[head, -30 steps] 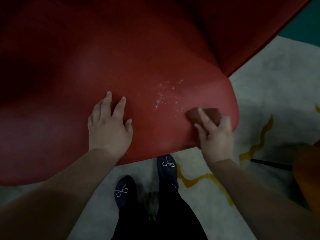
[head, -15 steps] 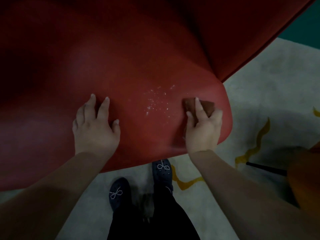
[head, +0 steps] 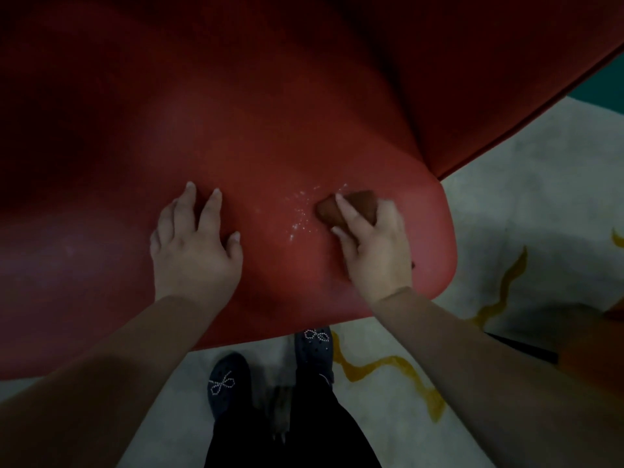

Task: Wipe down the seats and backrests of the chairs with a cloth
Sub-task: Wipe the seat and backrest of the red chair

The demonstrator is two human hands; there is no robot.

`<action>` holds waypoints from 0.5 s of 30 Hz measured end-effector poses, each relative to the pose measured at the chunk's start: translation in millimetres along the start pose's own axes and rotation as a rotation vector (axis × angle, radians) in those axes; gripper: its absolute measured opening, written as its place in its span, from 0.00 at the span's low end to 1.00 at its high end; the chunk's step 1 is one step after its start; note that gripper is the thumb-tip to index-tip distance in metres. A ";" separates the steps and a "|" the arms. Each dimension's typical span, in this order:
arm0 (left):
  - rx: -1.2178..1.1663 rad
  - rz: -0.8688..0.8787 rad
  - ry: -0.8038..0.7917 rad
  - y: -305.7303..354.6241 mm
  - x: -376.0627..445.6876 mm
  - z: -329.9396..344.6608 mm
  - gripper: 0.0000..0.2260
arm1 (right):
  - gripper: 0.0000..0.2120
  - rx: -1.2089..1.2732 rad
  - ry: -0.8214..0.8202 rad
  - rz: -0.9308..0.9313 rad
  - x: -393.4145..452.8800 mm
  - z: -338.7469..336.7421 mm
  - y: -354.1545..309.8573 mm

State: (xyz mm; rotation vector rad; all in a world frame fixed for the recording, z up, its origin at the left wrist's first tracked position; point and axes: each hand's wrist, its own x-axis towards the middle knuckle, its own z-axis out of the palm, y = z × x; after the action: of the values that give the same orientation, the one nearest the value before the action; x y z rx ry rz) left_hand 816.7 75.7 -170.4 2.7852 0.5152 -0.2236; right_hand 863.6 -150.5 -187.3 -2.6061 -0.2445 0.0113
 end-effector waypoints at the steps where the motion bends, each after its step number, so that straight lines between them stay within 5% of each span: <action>1: 0.000 -0.007 -0.002 0.9 0.6 0.5 0.28 | 0.20 -0.005 -0.005 -0.005 5.6 -0.5 3.3; 6: 0.019 0.000 -0.014 -0.4 0.7 1.4 0.28 | 0.20 0.004 0.187 0.382 47.5 10.1 -2.6; 8: 0.014 -0.003 -0.017 -0.8 0.6 0.7 0.28 | 0.21 0.004 0.154 0.302 43.6 13.9 -17.0; 12: -0.001 0.002 -0.037 -2.1 1.1 -2.4 0.28 | 0.20 -0.046 -0.090 -0.155 23.0 3.5 -13.9; 15: -0.015 0.019 -0.050 -6.3 0.9 -5.4 0.28 | 0.20 -0.098 -0.015 -0.047 48.4 -0.5 4.3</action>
State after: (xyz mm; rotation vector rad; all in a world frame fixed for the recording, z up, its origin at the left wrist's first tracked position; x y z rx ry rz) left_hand 815.8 83.4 -167.1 2.7610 0.4756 -0.2831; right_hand 912.0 -145.9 -187.2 -2.6978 -0.3189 0.0026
